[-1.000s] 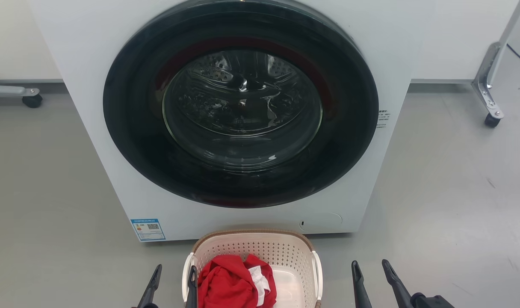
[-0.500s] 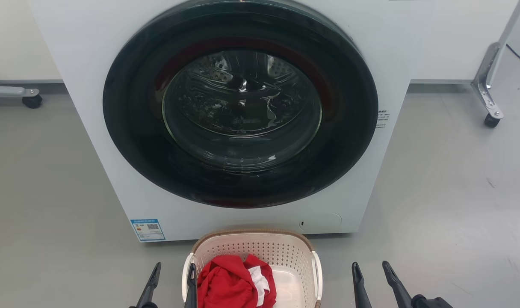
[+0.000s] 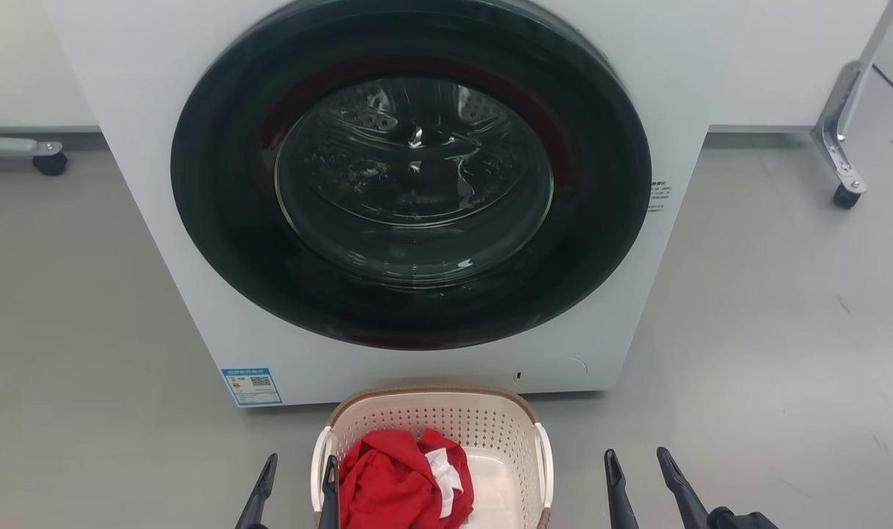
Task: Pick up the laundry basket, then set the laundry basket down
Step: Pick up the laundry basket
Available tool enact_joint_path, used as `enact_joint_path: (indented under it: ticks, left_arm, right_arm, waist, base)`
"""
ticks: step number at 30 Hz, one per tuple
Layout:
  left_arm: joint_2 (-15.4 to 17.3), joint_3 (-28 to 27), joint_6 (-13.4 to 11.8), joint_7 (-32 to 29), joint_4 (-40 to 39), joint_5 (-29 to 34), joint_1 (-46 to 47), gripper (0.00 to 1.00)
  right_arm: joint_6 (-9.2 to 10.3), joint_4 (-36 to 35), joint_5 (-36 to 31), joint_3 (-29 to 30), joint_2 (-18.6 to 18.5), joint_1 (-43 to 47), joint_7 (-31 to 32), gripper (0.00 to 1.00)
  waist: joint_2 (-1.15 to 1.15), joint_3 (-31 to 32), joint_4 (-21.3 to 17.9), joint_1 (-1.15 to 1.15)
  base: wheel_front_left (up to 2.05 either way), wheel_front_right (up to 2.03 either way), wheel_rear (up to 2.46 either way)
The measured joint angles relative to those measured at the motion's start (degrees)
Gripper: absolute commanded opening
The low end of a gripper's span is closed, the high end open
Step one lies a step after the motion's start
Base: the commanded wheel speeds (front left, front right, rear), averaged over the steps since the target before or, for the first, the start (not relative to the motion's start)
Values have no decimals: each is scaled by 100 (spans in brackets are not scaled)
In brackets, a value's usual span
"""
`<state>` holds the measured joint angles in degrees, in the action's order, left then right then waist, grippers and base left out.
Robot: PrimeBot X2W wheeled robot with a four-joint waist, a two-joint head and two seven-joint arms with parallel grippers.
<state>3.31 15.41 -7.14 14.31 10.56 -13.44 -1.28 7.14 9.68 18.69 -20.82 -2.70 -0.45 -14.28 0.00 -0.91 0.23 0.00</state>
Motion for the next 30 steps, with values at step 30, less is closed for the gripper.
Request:
enact_joint_path:
  ticks: [30]
  left_arm:
    - [-33,42,160,1,176,83,1313,100]
  right_arm:
    - [0,186,-144,333,-7,-1154,-1,100]
  waist:
    - [1,-1948,26,1]
  base:
    - [0,0,0]
